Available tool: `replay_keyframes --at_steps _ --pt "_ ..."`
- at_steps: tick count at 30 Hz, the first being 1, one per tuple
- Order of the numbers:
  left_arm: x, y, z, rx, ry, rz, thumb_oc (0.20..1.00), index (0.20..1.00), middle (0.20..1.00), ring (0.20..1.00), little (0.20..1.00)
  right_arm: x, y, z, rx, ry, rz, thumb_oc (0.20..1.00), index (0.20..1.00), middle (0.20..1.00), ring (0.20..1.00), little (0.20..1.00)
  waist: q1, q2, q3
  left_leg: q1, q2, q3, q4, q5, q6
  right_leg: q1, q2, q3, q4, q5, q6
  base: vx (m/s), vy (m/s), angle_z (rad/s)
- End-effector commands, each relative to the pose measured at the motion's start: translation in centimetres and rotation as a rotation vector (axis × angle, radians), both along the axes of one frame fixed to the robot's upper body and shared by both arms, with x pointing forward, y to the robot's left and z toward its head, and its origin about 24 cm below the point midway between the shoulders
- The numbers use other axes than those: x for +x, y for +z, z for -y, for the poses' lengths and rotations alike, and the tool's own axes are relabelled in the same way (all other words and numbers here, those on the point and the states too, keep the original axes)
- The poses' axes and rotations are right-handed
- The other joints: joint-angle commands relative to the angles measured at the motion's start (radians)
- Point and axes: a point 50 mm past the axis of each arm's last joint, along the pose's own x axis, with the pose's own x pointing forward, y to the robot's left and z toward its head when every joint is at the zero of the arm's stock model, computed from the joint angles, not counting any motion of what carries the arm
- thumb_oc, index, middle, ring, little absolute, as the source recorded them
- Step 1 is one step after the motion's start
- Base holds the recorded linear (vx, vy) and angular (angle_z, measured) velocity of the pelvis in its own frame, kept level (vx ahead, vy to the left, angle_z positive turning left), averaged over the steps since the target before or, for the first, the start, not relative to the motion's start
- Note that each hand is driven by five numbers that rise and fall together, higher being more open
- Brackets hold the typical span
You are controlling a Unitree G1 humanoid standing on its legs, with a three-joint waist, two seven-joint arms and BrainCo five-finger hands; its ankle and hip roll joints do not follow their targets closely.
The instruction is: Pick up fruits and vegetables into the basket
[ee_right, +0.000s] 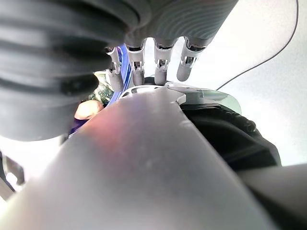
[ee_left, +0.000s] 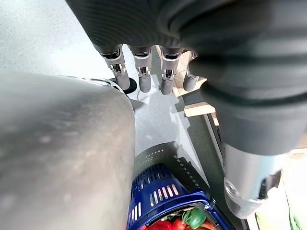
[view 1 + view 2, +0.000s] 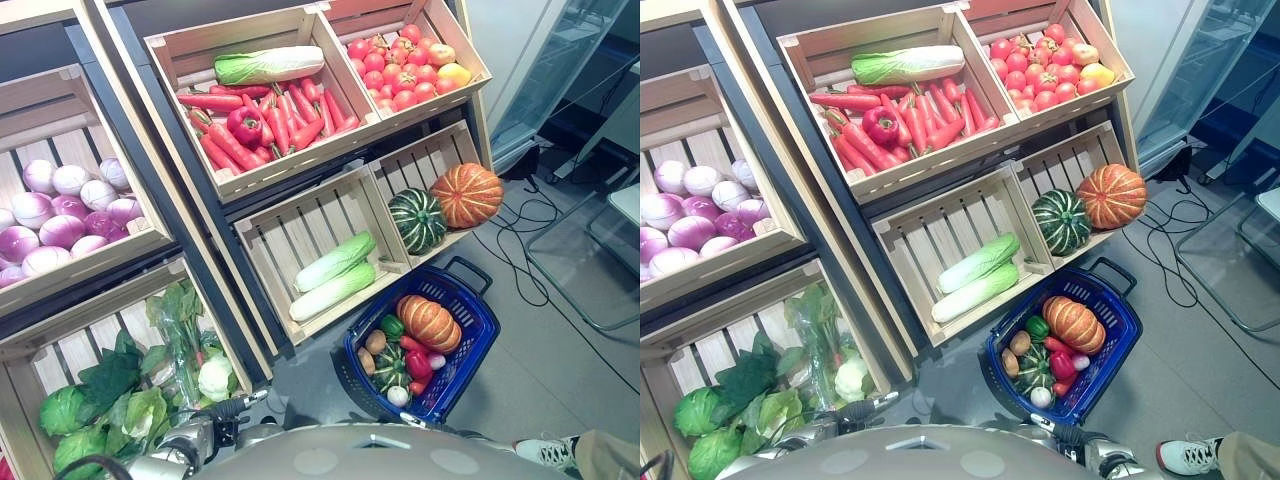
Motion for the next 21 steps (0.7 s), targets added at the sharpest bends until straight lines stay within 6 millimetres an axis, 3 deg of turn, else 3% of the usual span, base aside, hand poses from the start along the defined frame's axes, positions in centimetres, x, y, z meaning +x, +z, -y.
replay_keyframes --at_steps 1,11,16,21 --pt "0.9 -0.2 1.9 -0.040 -0.061 -0.004 1.000 1.000 1.000 1.000 1.000 1.3 -0.1 -1.3 0.037 0.065 -0.014 1.000 1.000 1.000 1.000 1.000 0.014 -0.022 0.050 0.010 -0.035 0.010 0.042 -0.141 0.064 -0.020 -0.038 -0.011 0.060 -0.026 0.035 0.00 0.000 0.00" --pt "1.5 -0.1 2.3 -0.049 -0.087 0.058 1.000 1.000 1.000 1.000 1.000 1.8 0.0 -1.3 0.018 0.095 0.032 1.000 1.000 1.000 1.000 1.000 0.015 -0.023 0.049 0.011 -0.032 0.007 0.039 -0.139 0.062 -0.019 -0.035 -0.009 0.061 -0.028 0.035 0.00 0.000 0.00" --pt "2.8 0.4 2.3 -0.014 -0.097 0.152 1.000 1.000 1.000 1.000 1.000 3.3 0.3 -1.2 0.004 0.132 0.136 1.000 1.000 1.000 1.000 1.000 0.015 -0.024 0.051 0.009 -0.027 0.003 0.039 -0.137 0.059 -0.020 -0.033 -0.004 0.063 -0.030 0.035 0.02 -0.010 0.00" --pt "5.8 1.7 1.9 0.022 -0.097 0.320 1.000 1.000 1.000 1.000 1.000 6.7 1.4 -0.8 -0.012 0.129 0.350 1.000 1.000 1.000 1.000 1.000 0.016 -0.019 0.056 0.004 -0.020 -0.013 0.036 -0.130 0.052 -0.022 -0.033 0.000 0.063 -0.029 0.035 0.06 -0.027 0.02"
